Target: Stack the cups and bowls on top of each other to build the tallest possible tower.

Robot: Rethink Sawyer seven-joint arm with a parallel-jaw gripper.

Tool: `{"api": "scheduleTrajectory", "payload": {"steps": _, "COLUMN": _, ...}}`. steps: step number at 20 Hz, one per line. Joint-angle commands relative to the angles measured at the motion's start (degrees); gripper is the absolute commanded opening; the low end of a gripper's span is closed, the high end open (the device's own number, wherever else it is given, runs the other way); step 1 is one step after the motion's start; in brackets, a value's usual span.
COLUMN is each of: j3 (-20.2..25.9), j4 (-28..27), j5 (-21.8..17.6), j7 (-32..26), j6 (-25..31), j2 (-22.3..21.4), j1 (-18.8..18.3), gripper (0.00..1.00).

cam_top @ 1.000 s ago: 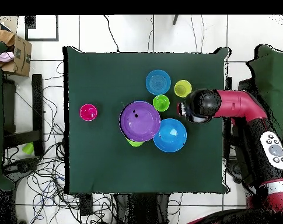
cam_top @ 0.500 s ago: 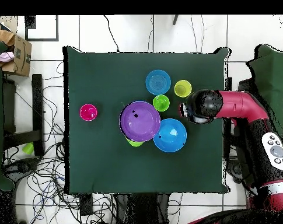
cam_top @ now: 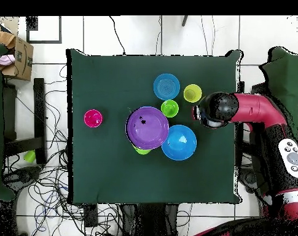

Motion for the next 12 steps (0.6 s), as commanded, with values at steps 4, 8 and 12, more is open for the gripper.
{"api": "scheduleTrajectory", "payload": {"steps": 4, "j3": -3.5, "j4": -3.5, "j5": -4.4, "j7": -13.3, "j6": 4.3, "j2": 5.5, "j1": 0.6, "gripper": 1.00}}
{"api": "scheduleTrajectory", "payload": {"steps": 8, "j3": -3.8, "j4": -3.3, "j5": -4.4, "j7": -12.8, "j6": 3.7, "j2": 5.9, "j1": 0.8, "gripper": 1.00}}
{"api": "scheduleTrajectory", "payload": {"steps": 12, "j3": -4.3, "j4": -2.4, "j5": -4.1, "j7": -11.7, "j6": 3.8, "j2": 5.5, "j1": 1.0, "gripper": 1.00}}
